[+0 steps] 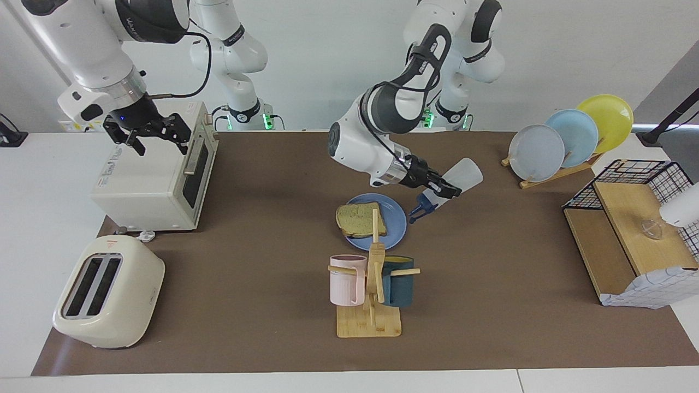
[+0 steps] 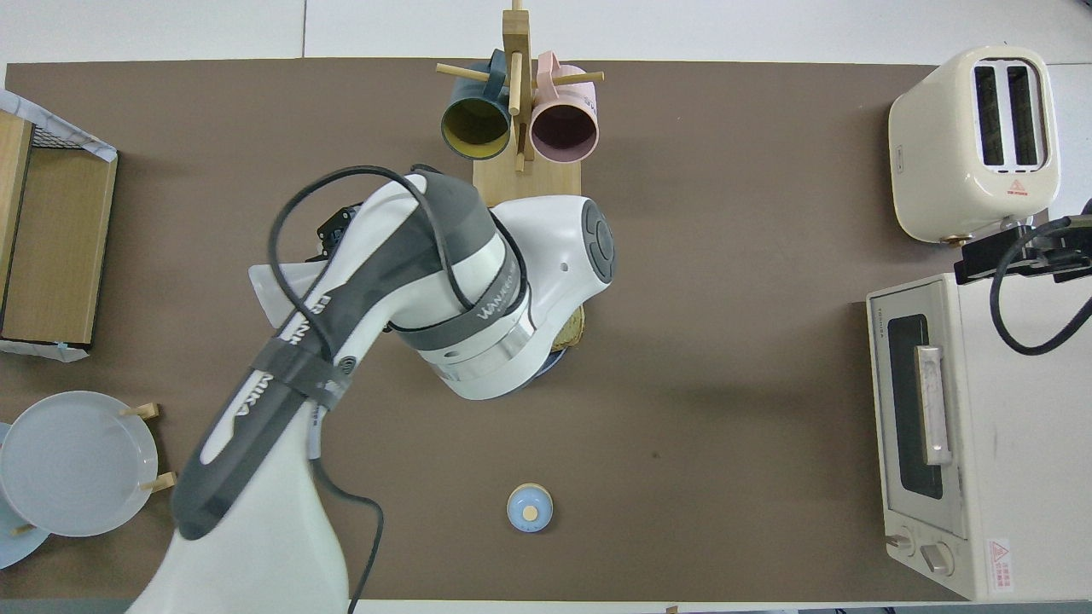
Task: Put bread on plate and add seasoning
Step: 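Lift the bottle away from the plate with the left gripper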
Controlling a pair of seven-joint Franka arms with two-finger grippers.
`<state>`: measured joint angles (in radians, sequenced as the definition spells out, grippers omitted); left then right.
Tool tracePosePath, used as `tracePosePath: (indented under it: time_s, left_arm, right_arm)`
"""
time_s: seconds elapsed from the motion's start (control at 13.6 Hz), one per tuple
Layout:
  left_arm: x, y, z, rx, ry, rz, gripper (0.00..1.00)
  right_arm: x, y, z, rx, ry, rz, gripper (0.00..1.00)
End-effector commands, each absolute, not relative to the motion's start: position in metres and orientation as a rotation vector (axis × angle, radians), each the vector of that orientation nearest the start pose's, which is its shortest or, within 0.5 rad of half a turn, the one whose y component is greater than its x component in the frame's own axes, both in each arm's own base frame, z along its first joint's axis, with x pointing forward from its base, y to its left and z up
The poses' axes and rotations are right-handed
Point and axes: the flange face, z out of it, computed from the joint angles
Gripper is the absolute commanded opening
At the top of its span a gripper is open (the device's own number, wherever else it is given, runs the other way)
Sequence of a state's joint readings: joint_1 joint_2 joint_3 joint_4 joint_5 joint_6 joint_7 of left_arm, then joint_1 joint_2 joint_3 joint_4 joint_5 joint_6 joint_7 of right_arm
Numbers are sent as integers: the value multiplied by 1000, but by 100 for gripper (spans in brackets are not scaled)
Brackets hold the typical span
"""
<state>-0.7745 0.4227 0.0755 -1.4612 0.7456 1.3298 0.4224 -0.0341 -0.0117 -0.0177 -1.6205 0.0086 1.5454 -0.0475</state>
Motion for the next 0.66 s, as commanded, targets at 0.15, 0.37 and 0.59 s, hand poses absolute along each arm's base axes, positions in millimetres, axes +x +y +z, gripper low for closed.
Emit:
tracePosePath:
  time_s: [0.15,0.37,0.59]
  left_arm:
    - [531,-266,521,-2203,1234,247,0]
    - [539,-235,544,-2369,1206,118,0]
    - [551,-213,555,-2494,1160,14,0]
  right_arm:
    - [542,-29,608,-3138,14,104,100]
    - [542,-29,608,-3138,12,104,100]
    - [542,-29,608,-3138,14,104,100]
